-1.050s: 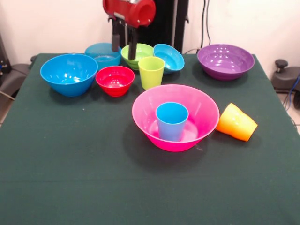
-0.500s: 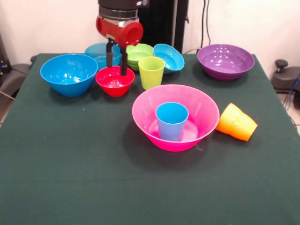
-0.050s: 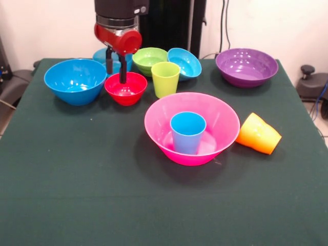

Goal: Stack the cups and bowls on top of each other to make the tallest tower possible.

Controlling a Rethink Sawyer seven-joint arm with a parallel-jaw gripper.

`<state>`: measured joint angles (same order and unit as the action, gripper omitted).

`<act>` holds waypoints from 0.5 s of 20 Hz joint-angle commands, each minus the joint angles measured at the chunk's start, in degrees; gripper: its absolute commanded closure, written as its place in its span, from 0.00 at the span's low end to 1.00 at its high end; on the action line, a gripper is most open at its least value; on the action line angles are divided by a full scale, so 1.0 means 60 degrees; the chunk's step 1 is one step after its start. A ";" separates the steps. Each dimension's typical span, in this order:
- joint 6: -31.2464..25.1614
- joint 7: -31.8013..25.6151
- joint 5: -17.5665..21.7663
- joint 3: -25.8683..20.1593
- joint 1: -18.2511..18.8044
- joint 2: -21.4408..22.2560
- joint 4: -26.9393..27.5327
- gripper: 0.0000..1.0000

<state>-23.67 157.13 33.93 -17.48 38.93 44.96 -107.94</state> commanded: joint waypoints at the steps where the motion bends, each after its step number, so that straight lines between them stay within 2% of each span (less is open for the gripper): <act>1: 0.0235 -0.1407 0.0866 -0.0134 0.0119 -0.0230 -0.0604 0.00; 6: 0.0834 -0.0844 0.1399 0.0244 -0.0128 -0.0792 -0.0640 0.00; 10: 0.0685 -0.1079 0.1487 0.0214 0.0145 -0.0530 -0.0841 0.00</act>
<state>-21.50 157.13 37.92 -16.83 39.84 42.51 -108.90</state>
